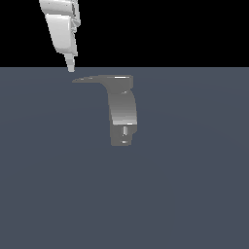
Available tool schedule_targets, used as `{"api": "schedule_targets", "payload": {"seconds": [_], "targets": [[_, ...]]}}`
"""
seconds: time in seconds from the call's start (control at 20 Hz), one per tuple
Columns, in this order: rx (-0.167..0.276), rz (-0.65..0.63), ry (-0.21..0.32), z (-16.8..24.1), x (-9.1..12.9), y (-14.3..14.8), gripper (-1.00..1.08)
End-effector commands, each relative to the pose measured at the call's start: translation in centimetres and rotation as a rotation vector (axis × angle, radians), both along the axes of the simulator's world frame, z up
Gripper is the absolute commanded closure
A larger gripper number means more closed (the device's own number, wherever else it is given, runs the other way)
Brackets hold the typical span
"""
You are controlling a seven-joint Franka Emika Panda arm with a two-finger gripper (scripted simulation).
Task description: Turn on the faucet by rotating a designated handle.
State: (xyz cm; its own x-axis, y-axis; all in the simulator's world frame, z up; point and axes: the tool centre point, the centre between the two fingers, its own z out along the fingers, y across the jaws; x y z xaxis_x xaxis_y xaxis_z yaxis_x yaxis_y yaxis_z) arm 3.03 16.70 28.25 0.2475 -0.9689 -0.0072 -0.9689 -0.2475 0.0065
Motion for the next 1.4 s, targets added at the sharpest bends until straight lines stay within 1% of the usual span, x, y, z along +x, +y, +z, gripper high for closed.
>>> {"api": "schedule_targets", "payload": {"seconds": [0.0,0.35,0.65,0.85,1.1,1.35], "targets": [[-0.003,-0.060,-0.002,-0.8,1.6,-0.4,1.08],[-0.007,-0.194,-0.005,-2.5,4.9,-1.6,1.08],[-0.008,-0.261,-0.007,-3.2,6.6,-2.4,1.08],[-0.007,-0.277,-0.007,-3.4,7.0,-2.6,1.08],[-0.007,-0.277,-0.007,-3.4,7.0,-2.6,1.08],[-0.007,-0.277,-0.007,-3.4,5.7,-2.5,1.08]]}}
